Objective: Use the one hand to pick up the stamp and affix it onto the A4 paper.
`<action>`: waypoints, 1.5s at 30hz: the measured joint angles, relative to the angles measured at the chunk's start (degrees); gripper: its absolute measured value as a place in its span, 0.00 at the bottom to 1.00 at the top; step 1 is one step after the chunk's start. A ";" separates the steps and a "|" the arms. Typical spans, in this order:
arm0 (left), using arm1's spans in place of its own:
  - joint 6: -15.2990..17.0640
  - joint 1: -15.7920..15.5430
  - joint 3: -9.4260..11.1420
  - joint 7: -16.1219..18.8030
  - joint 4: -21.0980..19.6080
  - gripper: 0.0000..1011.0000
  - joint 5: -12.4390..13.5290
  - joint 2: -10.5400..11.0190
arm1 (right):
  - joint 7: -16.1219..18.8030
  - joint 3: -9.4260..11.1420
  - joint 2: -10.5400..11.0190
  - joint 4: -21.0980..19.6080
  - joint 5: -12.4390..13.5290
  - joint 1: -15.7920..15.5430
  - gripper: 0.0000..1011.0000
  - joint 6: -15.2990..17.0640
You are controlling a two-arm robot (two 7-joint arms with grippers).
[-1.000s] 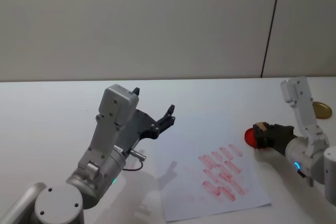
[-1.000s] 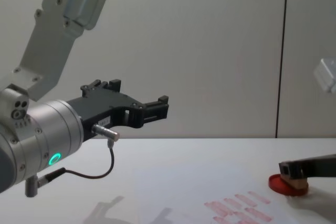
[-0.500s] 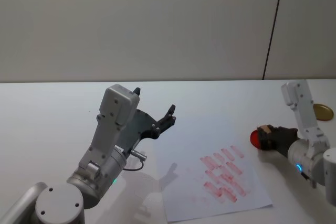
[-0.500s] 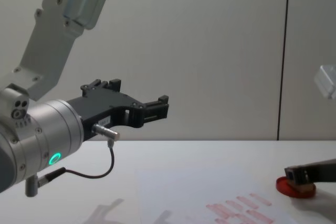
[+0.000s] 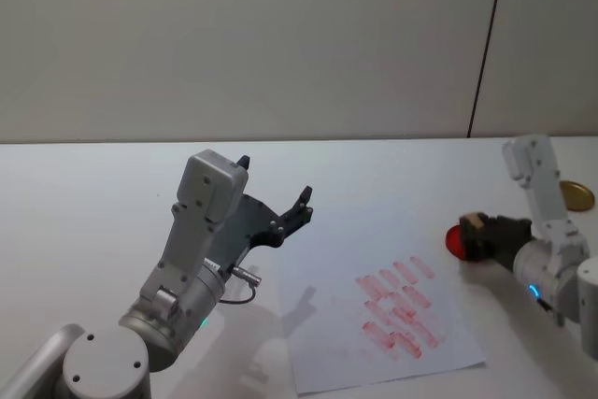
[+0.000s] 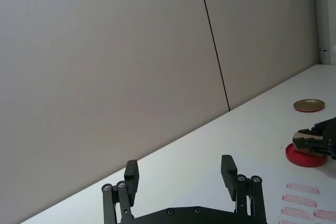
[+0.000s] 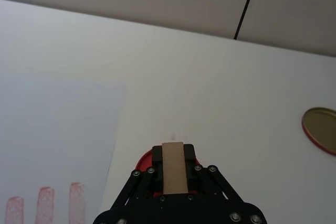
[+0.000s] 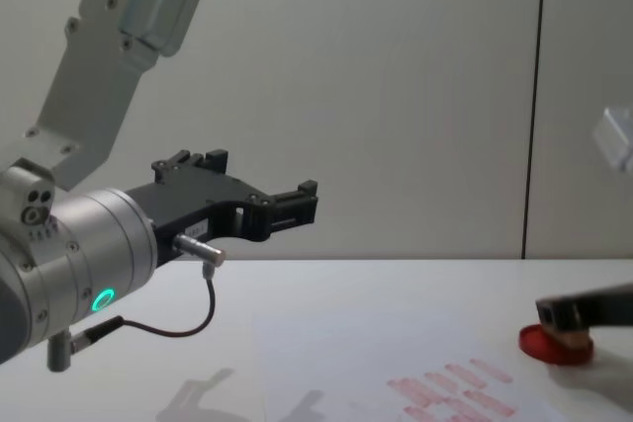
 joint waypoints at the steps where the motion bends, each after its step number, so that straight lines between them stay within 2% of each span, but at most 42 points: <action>1: 0.00 0.00 0.00 0.00 0.00 0.98 0.00 0.00 | 0.03 0.01 0.00 -0.22 -0.01 0.00 0.22 -0.13; 11: 0.00 0.00 0.00 0.00 0.00 0.98 0.00 0.00 | 0.75 0.13 0.12 -6.54 -0.35 -0.15 0.21 -1.60; 16: 0.00 0.00 0.00 0.00 0.00 0.98 0.00 0.00 | 1.44 -0.17 -0.12 -8.59 -0.60 -0.04 0.21 -1.89; 23: 0.00 0.00 0.00 0.00 0.00 0.98 0.00 0.00 | 2.81 -0.98 -0.96 -9.34 -1.29 0.65 0.21 -1.87; 32: 0.00 0.00 0.00 0.00 0.00 0.98 0.00 0.00 | 4.32 -2.54 -2.72 -5.57 -2.59 2.26 0.22 -1.49; 45: 0.00 0.00 0.00 0.00 0.00 0.98 0.00 0.00 | 6.27 -5.04 -5.92 4.99 -4.53 5.76 0.21 -3.56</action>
